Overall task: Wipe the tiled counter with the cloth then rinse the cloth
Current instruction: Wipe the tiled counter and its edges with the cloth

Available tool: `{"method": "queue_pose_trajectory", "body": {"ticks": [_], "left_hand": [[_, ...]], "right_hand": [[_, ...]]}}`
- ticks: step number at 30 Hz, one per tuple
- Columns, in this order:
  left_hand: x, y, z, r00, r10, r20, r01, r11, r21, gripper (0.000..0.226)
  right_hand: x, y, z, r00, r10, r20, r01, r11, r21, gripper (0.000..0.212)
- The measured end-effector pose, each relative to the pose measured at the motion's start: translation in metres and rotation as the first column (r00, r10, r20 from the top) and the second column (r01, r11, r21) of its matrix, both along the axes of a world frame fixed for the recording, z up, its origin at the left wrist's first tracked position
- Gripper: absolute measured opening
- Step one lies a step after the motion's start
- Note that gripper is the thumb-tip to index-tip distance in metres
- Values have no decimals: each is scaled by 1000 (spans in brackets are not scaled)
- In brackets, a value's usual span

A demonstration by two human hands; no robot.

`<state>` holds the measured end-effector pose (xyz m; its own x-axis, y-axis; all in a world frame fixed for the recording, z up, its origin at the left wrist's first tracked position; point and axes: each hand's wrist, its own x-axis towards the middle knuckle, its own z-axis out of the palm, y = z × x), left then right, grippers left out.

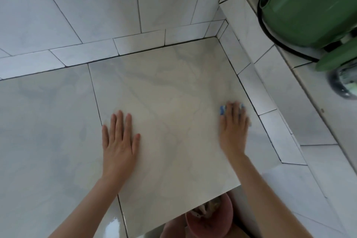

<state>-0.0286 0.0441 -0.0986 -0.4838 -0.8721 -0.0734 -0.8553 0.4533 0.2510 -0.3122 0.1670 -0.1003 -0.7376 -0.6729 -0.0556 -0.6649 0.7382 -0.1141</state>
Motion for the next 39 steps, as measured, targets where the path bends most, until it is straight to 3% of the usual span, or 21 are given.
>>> {"method": "queue_pose_trajectory", "body": {"ticks": [5,9,15,20,24,27,31,36,39], "left_hand": [[0,-1,1,1000,0,6,0,1000,6,62],[1,-3,2,1000,-1,-5,1,1000,16,63],[1,2,4,999,4,-36,-3,999,50,67],[9,13,4,998,-20,-63,24,997,67,65],[15,21,5,997,-33,-71,39,997,73,63],[16,27,6,997,-39,-64,44,996,80,62],[21,33,7,998,-51,-46,55,994,93,64],[30,40,9,995,-81,-59,87,990,112,64],[37,46,10,994,-90,-58,97,989,114,63]], "right_hand": [[110,-2,8,932,356,67,-350,932,-92,53],[92,19,8,858,512,44,-512,859,-16,50],[-37,87,3,983,182,21,-183,973,140,56],[13,81,8,996,-84,8,83,994,66,56],[120,74,13,969,246,30,-246,969,16,48],[179,81,19,911,399,106,-398,917,-33,50],[145,93,19,835,542,93,-548,835,55,47],[21,138,8,967,252,-39,-243,958,153,46],[-12,160,15,999,33,29,-36,993,116,51]]}}
